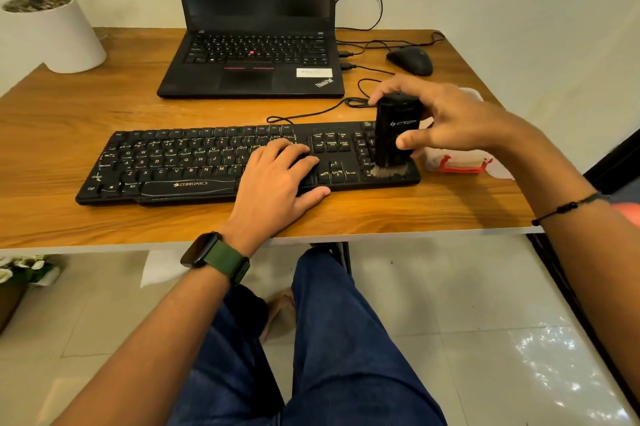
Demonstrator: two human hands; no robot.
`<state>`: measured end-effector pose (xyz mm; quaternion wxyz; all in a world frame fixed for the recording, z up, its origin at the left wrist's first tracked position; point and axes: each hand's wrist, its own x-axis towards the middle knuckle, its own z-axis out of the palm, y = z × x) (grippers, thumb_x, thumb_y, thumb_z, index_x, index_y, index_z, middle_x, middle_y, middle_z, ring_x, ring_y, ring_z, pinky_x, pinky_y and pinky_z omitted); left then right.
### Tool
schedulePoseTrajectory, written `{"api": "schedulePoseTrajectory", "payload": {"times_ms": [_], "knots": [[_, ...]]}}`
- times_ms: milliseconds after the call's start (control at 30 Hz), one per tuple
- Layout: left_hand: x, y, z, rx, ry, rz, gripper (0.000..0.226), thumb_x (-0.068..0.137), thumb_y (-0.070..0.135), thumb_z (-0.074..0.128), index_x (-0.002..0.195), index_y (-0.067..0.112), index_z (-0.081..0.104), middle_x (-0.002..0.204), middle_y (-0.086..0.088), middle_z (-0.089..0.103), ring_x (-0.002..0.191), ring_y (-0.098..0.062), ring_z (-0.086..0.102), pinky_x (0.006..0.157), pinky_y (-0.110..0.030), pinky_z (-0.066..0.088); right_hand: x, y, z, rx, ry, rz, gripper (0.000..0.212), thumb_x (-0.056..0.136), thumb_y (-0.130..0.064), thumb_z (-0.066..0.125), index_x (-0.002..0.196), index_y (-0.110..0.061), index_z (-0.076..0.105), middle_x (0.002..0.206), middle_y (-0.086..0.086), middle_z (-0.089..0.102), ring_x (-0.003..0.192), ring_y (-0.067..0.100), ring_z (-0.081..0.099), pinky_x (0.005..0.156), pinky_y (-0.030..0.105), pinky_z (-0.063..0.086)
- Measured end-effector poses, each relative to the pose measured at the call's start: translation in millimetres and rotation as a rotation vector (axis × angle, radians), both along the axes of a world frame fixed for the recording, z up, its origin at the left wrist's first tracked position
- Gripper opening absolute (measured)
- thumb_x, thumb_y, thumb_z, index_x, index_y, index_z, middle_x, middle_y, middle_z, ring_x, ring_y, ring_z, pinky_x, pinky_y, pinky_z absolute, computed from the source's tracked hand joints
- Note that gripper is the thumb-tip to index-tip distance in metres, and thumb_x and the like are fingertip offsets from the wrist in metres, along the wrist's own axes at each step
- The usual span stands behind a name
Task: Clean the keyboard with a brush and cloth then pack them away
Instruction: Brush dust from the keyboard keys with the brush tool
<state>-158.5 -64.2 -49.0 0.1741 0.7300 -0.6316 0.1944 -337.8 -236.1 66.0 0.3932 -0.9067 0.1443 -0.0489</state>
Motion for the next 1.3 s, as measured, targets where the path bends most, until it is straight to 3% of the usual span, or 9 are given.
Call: {"api": "schedulePoseTrajectory", "payload": {"times_ms": [233, 400, 533, 600, 700, 833, 1000, 1133, 1300], "knots": [[0.4, 0.3, 1.1, 0.001, 0.005, 0.0, 0.057, 0.083, 0.056, 0.041, 0.11, 0.011, 0.065, 0.112, -0.008, 0.063, 0.108, -0.031, 0.054, 0.086, -0.043, 0.044, 3.7, 9.2, 6.2, -0.052, -0.093, -0.043, 0.058, 0.079, 0.003, 0.064, 0.116, -0.038, 0.044, 0.109, -0.02, 0.044, 0.095, 0.008, 0.056, 0.063, 0.025, 0.058], [-0.5, 0.4, 0.9, 0.005, -0.003, 0.011, 0.057, 0.083, 0.056, 0.041, 0.11, 0.012, 0.065, 0.112, -0.007, 0.063, 0.107, -0.03, 0.053, 0.086, -0.042, 0.044, 1.5, 9.4, -0.7, -0.099, -0.019, -0.027, 0.057, 0.081, 0.001, 0.063, 0.115, -0.04, 0.043, 0.115, -0.007, 0.044, 0.093, 0.004, 0.054, 0.056, 0.016, 0.054], [-0.4, -0.6, 0.1, -0.002, -0.007, 0.011, 0.057, 0.082, 0.055, 0.042, 0.109, 0.011, 0.066, 0.111, -0.007, 0.064, 0.107, -0.031, 0.054, 0.085, -0.042, 0.044, -7.5, -0.2, 9.3, -0.175, 0.011, -0.062, 0.058, 0.08, 0.0, 0.065, 0.112, -0.043, 0.044, 0.115, -0.007, 0.046, 0.1, 0.015, 0.055, 0.064, 0.025, 0.058], [-0.3, -0.5, 0.3, -0.005, -0.006, 0.009, 0.057, 0.082, 0.055, 0.042, 0.108, 0.011, 0.066, 0.111, -0.007, 0.064, 0.106, -0.031, 0.054, 0.085, -0.043, 0.045, -4.4, -2.6, 9.4, -0.197, -0.079, -0.14, 0.057, 0.079, -0.001, 0.066, 0.12, -0.035, 0.044, 0.115, -0.007, 0.046, 0.104, 0.02, 0.054, 0.068, 0.028, 0.058], [-1.2, 0.2, 0.8, -0.002, -0.003, 0.011, 0.057, 0.082, 0.055, 0.042, 0.108, 0.011, 0.066, 0.111, -0.007, 0.064, 0.107, -0.031, 0.054, 0.086, -0.043, 0.044, 11.2, -1.5, 0.7, -0.249, -0.226, -0.352, 0.059, 0.078, -0.008, 0.069, 0.128, -0.025, 0.042, 0.124, 0.002, 0.05, 0.105, 0.024, 0.057, 0.059, 0.027, 0.059], [-0.8, 0.4, 1.1, -0.01, -0.012, 0.009, 0.056, 0.082, 0.055, 0.042, 0.108, 0.011, 0.066, 0.11, -0.007, 0.064, 0.106, -0.03, 0.054, 0.085, -0.042, 0.044, 28.0, 5.0, -22.7, -0.481, -0.228, -0.553, 0.059, 0.081, -0.022, 0.068, 0.133, -0.019, 0.04, 0.124, 0.01, 0.057, 0.109, 0.025, 0.056, 0.082, 0.026, 0.047], [-0.7, 0.0, 1.1, 0.0, -0.008, 0.009, 0.057, 0.082, 0.055, 0.041, 0.11, 0.011, 0.065, 0.112, -0.007, 0.063, 0.108, -0.03, 0.053, 0.086, -0.042, 0.043, 21.4, 19.3, -32.5, -0.61, -0.189, -0.584, 0.055, 0.085, -0.022, 0.061, 0.135, -0.018, 0.038, 0.117, 0.012, 0.061, 0.106, 0.026, 0.057, 0.08, 0.031, 0.046], [-0.3, 0.1, 0.6, -0.012, -0.004, 0.009, 0.057, 0.082, 0.055, 0.042, 0.109, 0.011, 0.066, 0.111, -0.007, 0.064, 0.107, -0.028, 0.051, 0.086, -0.042, 0.043, 14.5, 18.6, -16.6, -0.62, -0.057, -0.6, 0.058, 0.083, -0.026, 0.064, 0.136, -0.022, 0.04, 0.125, 0.009, 0.058, 0.114, 0.027, 0.053, 0.092, 0.037, 0.044], [-0.9, 0.4, 1.2, 0.003, -0.007, 0.008, 0.058, 0.082, 0.056, 0.041, 0.11, 0.011, 0.065, 0.111, -0.008, 0.063, 0.108, -0.03, 0.053, 0.086, -0.042, 0.044, 29.6, 14.2, -15.5, -0.586, -0.16, -0.663, 0.06, 0.084, -0.027, 0.063, 0.138, -0.023, 0.037, 0.124, 0.011, 0.059, 0.113, 0.028, 0.055, 0.092, 0.039, 0.045]]}}
